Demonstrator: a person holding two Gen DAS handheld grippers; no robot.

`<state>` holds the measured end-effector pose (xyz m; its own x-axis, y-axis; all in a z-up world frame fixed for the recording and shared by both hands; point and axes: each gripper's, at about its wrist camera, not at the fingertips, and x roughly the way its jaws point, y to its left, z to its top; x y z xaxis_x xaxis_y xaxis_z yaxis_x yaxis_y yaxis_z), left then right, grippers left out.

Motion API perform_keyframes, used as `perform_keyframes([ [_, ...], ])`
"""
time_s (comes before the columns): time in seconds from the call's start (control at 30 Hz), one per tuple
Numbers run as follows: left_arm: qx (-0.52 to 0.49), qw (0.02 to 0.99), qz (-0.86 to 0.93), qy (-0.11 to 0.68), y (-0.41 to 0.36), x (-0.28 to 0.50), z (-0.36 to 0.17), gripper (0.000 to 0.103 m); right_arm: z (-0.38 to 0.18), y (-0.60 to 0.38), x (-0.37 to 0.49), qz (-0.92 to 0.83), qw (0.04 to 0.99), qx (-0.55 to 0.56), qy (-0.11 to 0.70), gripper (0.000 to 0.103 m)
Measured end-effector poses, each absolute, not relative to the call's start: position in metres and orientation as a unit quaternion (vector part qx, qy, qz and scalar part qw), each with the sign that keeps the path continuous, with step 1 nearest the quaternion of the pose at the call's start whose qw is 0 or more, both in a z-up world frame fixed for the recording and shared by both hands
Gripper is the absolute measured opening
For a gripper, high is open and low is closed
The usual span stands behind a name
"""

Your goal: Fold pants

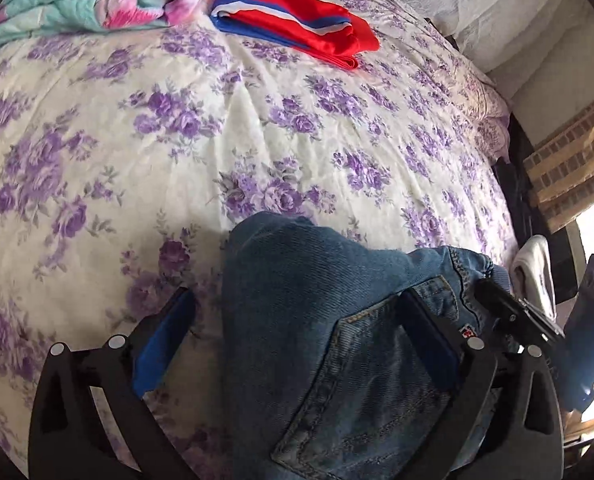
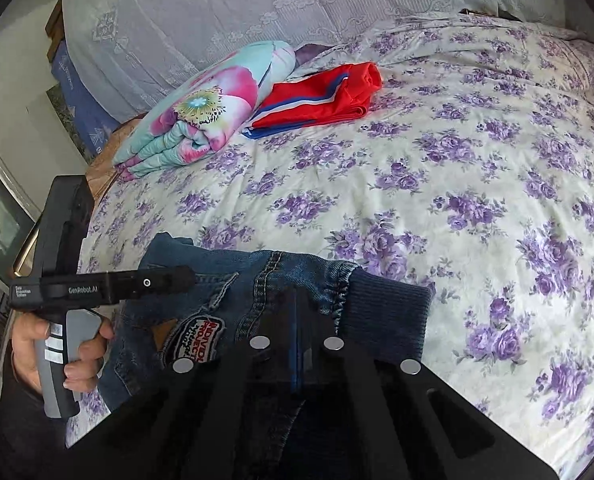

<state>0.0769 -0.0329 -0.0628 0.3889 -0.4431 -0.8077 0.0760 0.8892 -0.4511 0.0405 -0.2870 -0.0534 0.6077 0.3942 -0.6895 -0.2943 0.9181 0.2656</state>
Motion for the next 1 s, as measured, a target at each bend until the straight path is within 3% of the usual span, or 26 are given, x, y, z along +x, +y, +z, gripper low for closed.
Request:
perform_keyframes([
  [0.03, -0.178, 0.817, -0.146, 0.529, -0.029, 0.07, -0.058, 0.099, -0.047, -0.285, 0.031, 0.189, 0.9, 0.055, 0.39, 0.005],
  [0.1, -0.177, 0.83, -0.139, 0.51, -0.023, 0.053, -0.045, 0.097, -0.032, -0.284, 0.007, 0.193, 0.911, 0.048, 0.361, 0.03],
  [0.13, -0.178, 0.84, -0.146, 0.492, -0.021, 0.042, -0.036, 0.098, -0.027, -0.281, -0.006, 0.204, 0.915, 0.046, 0.345, 0.053],
  [0.17, -0.177, 0.846, -0.155, 0.478, -0.022, 0.032, -0.029, 0.098, -0.023, -0.276, -0.018, 0.22, 0.915, 0.038, 0.335, 0.058],
  [0.33, -0.12, 0.878, -0.068, 0.459, -0.019, 0.024, -0.025, 0.098, -0.044, -0.266, -0.042, 0.197, 0.91, -0.011, 0.363, 0.057],
  [0.47, -0.154, 0.864, -0.036, 0.478, 0.005, 0.038, -0.047, 0.099, -0.07, -0.274, -0.037, 0.185, 0.912, -0.024, 0.366, 0.054],
  [0.6, -0.143, 0.853, -0.031, 0.5, 0.006, 0.05, -0.052, 0.099, -0.046, -0.271, -0.051, 0.198, 0.913, -0.008, 0.356, 0.06],
  [0.73, -0.151, 0.875, -0.025, 0.459, 0.007, 0.04, -0.024, 0.098, -0.017, -0.28, -0.065, 0.198, 0.934, 0.012, 0.297, 0.065],
  [0.83, -0.148, 0.872, -0.034, 0.466, -0.003, 0.052, -0.023, 0.098, -0.011, -0.288, -0.037, 0.182, 0.935, 0.042, 0.302, 0.065],
  [0.9, -0.147, 0.862, -0.032, 0.484, -0.011, 0.064, -0.035, 0.099, -0.013, -0.293, -0.009, 0.197, 0.928, 0.075, 0.308, 0.058],
  [0.97, -0.157, 0.859, -0.024, 0.487, -0.01, 0.068, -0.044, 0.099, -0.025, -0.292, 0.02, 0.21, 0.915, 0.079, 0.337, 0.032],
  [1.0, -0.164, 0.856, -0.024, 0.489, -0.008, 0.07, -0.048, 0.099, -0.038, -0.29, 0.037, 0.185, 0.909, 0.065, 0.367, 0.03],
])
